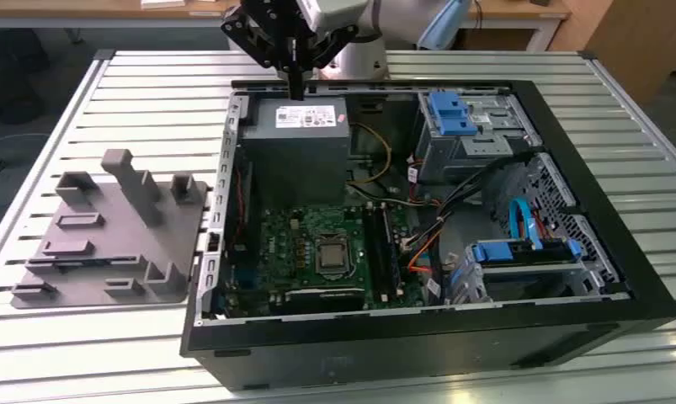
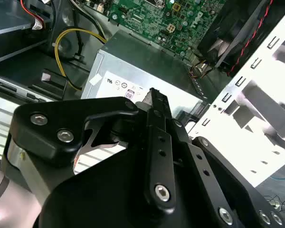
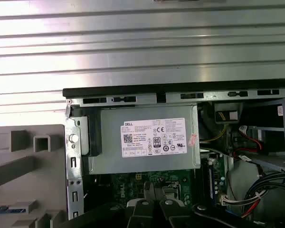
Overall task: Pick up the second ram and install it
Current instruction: 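Reach for the second ram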
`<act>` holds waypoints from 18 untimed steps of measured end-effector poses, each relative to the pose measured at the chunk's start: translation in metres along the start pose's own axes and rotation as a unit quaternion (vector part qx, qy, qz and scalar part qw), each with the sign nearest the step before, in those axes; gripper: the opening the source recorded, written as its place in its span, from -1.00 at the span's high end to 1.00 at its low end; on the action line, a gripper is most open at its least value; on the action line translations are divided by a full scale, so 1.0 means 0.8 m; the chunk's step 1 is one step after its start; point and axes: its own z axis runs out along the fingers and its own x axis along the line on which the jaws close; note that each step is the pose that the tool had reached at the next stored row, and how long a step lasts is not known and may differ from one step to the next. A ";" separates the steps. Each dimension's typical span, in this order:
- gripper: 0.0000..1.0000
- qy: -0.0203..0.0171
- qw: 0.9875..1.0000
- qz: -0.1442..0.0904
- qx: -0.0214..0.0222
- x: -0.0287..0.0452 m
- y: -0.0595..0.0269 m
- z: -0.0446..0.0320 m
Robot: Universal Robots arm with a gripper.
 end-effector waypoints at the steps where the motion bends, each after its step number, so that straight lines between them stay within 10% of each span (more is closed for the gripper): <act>1: 0.80 0.000 1.000 0.000 0.000 0.0000 0.000 0.0000; 10: 0.80 0.000 1.000 0.000 0.000 0.0035 0.000 -0.0005; 18: 0.80 0.000 1.000 0.000 0.000 0.0470 -0.004 -0.0012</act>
